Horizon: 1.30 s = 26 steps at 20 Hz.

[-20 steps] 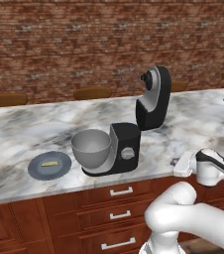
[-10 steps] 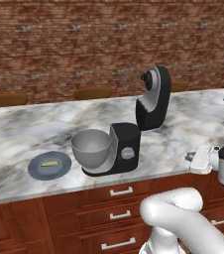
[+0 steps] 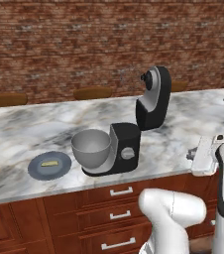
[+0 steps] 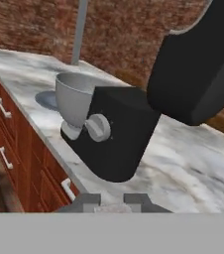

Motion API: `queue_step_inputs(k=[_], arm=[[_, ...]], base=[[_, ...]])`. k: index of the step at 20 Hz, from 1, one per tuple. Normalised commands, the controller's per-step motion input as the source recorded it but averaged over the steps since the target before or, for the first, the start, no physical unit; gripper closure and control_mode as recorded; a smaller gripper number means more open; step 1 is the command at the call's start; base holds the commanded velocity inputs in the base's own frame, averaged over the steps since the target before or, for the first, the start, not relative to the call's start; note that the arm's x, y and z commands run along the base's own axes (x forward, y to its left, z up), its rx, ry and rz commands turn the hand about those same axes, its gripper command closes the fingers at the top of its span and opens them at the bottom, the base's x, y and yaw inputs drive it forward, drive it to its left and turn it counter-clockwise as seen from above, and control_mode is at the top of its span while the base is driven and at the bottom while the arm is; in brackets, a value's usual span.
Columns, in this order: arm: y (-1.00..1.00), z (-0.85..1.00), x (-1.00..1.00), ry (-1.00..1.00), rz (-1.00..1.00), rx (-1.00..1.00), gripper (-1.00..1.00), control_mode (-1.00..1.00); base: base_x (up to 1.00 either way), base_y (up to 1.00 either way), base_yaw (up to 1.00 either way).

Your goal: Add butter and sugar cubes to the stand mixer bowl and then turn on the stand mixer to begin making frosting.

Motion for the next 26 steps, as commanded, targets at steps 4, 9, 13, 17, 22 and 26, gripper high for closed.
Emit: queue_step_inputs(k=[4,9,13,17,22,26], arm=[[1.0,1.0,-0.41,0.0,0.05,-0.49,1.0,-1.0],[1.0,0.99,0.0,0.15,0.03,-0.5,1.0,-1.0],[0.96,0.89,0.25,0.3,0.0,-0.48,1.0,-1.0],[0.95,0.49,0.2,0.33,0.0,-0.49,1.0,-1.0],[0.8,0.1,0.63,0.32,0.0,-0.45,1.0,-1.0],[0.32,-0.07,0.87,0.3,0.0,-0.24,1.0,-1.0]], base=[[0.0,0.0,0.0],[0.0,0.0,0.0],[0.0,0.0,0.0],[0.0,0.0,0.0],[0.0,0.0,0.0],[0.0,0.0,0.0]])
